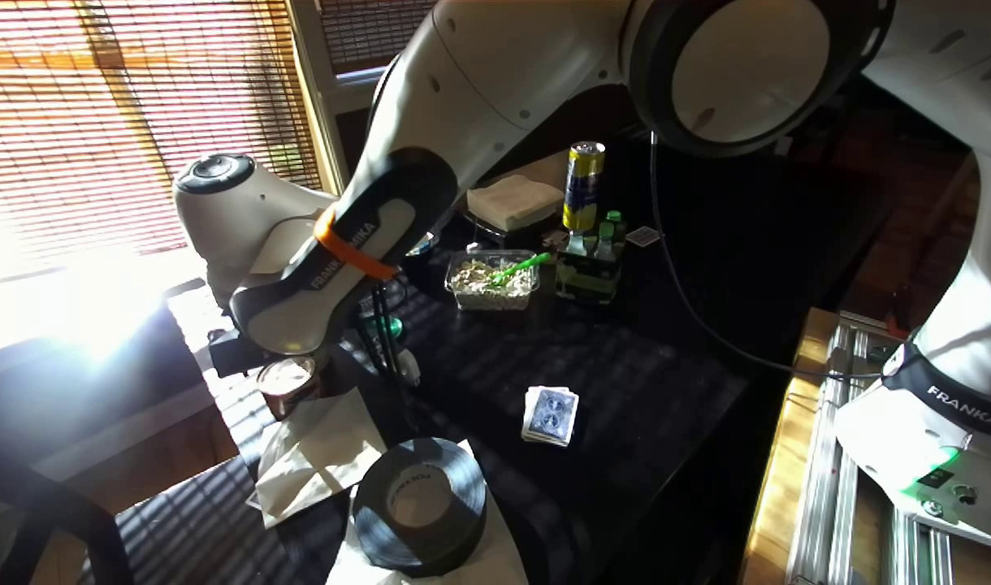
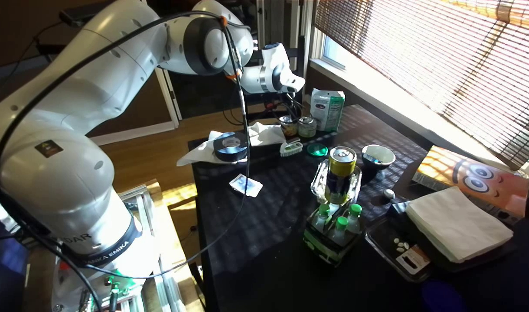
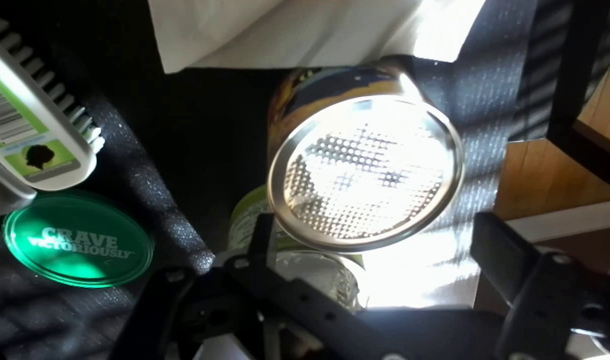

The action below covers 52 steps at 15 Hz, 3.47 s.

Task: Put the can of food in the black and white bowl on the right.

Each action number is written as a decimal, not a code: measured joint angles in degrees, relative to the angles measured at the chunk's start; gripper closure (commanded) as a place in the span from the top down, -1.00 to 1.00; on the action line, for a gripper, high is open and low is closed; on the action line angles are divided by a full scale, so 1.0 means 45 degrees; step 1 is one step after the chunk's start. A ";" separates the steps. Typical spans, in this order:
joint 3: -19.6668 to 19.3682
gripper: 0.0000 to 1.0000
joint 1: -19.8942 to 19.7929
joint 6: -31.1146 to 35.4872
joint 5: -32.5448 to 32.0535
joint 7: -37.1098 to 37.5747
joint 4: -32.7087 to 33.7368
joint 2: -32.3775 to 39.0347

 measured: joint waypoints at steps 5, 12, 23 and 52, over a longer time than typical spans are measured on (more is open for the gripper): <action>0.0010 1.00 -0.0031 -0.0001 0.0001 0.0050 -0.0006 -0.0207; -0.0055 1.00 0.0064 -0.0547 0.0000 0.0051 -0.0042 -0.0145; -0.0022 1.00 0.0276 -0.0986 0.0000 0.0051 -0.0037 -0.0006; -0.0051 0.46 0.0370 -0.0500 -0.0001 0.0359 -0.0036 0.0251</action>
